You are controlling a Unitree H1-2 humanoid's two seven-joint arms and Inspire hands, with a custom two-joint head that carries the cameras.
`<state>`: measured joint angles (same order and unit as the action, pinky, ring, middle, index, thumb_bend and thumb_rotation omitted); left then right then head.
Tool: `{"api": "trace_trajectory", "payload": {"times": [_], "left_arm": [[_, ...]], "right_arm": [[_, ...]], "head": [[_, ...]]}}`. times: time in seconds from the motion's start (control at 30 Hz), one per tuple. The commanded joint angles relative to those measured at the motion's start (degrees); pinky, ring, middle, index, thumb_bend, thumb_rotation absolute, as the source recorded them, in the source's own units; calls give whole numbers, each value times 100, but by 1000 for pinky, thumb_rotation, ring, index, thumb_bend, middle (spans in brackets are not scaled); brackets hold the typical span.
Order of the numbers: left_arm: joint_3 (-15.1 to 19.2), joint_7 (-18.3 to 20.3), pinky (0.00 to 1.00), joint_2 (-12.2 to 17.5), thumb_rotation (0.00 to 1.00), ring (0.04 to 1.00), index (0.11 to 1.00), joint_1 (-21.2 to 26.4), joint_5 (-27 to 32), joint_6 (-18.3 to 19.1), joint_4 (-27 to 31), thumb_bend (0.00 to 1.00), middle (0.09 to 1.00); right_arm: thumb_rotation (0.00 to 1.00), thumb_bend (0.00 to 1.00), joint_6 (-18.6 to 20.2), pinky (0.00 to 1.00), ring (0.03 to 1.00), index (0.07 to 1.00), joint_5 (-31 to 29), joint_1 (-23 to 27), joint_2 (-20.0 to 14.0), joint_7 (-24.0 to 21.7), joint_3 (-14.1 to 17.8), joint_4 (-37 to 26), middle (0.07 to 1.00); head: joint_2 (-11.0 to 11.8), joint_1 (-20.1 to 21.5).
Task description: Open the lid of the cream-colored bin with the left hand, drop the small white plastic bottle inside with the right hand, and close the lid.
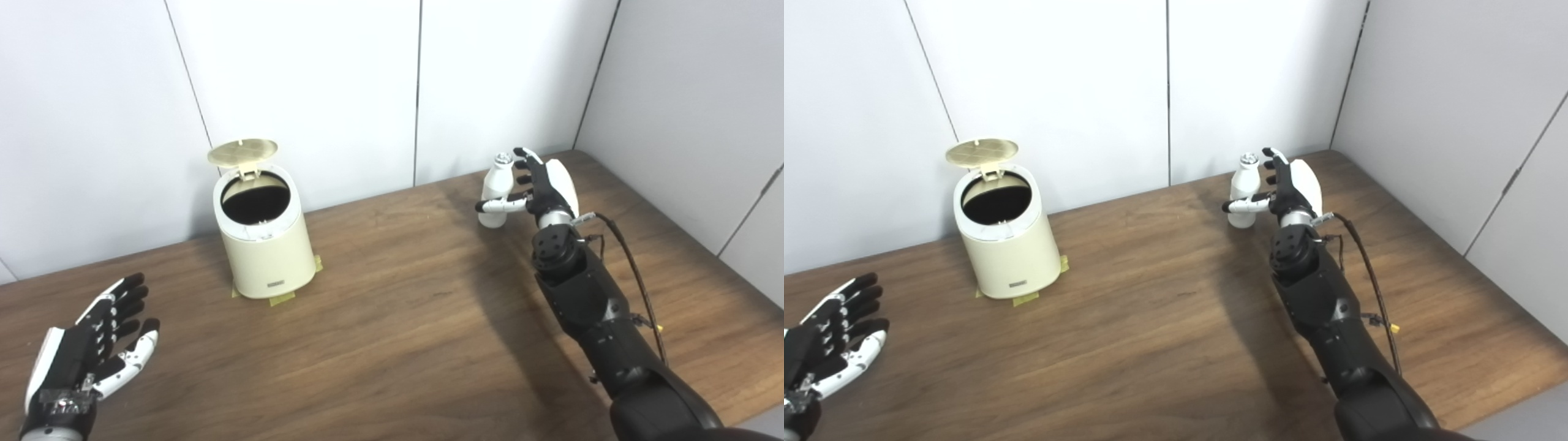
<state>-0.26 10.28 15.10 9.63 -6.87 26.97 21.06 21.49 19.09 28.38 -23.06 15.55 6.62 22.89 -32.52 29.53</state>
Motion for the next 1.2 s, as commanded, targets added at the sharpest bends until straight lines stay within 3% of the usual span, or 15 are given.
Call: {"api": "trace_trajectory", "payload": {"times": [0.0,0.23,0.5,0.6,0.73,0.87,1.03,1.07,1.1,1.17], "left_arm": [[13,31,881,50,0,899,906,187,-41,-8,216,183,888],[67,109,927,-89,0,903,905,172,-216,-8,201,167,889],[161,168,950,-173,0,913,909,132,-149,-14,193,165,898],[155,161,922,-148,93,899,903,127,-172,-20,185,163,890],[178,192,931,-178,138,912,904,95,-164,-11,226,152,901],[209,181,942,-195,269,913,903,84,-115,-13,208,164,901],[220,169,931,-203,314,905,899,86,-99,-16,204,163,893],[219,167,930,-204,318,900,900,83,-103,-15,207,162,888],[218,164,932,-206,320,899,900,81,-106,-15,210,161,887],[216,161,934,-203,322,898,900,74,-105,-16,206,162,884]], "right_arm": [[97,859,-269,683,775,864,-57,237,-94,139,119,-211,828],[78,837,-172,646,751,853,-74,193,-69,88,159,-320,793],[44,868,-267,549,631,798,-37,206,-96,65,72,-219,698],[22,835,-267,528,616,790,-79,205,-86,39,63,-219,701],[3,810,-425,533,614,783,-79,196,-68,72,44,-140,701],[2,799,-482,522,613,784,-56,200,-62,83,21,-105,704],[0,791,-546,494,585,762,-16,178,-40,165,-1,-132,685],[0,791,-586,505,581,722,-12,180,-20,235,18,-112,643],[0,682,-615,520,576,689,-13,183,-7,285,31,-96,568],[0,576,-795,522,556,608,-50,202,16,434,84,33,493]], "head": [[0,8],[-52,25],[-95,36],[-104,26],[-107,2],[-109,-3],[-114,1],[-111,-5],[-111,-5],[-112,-10]]}}
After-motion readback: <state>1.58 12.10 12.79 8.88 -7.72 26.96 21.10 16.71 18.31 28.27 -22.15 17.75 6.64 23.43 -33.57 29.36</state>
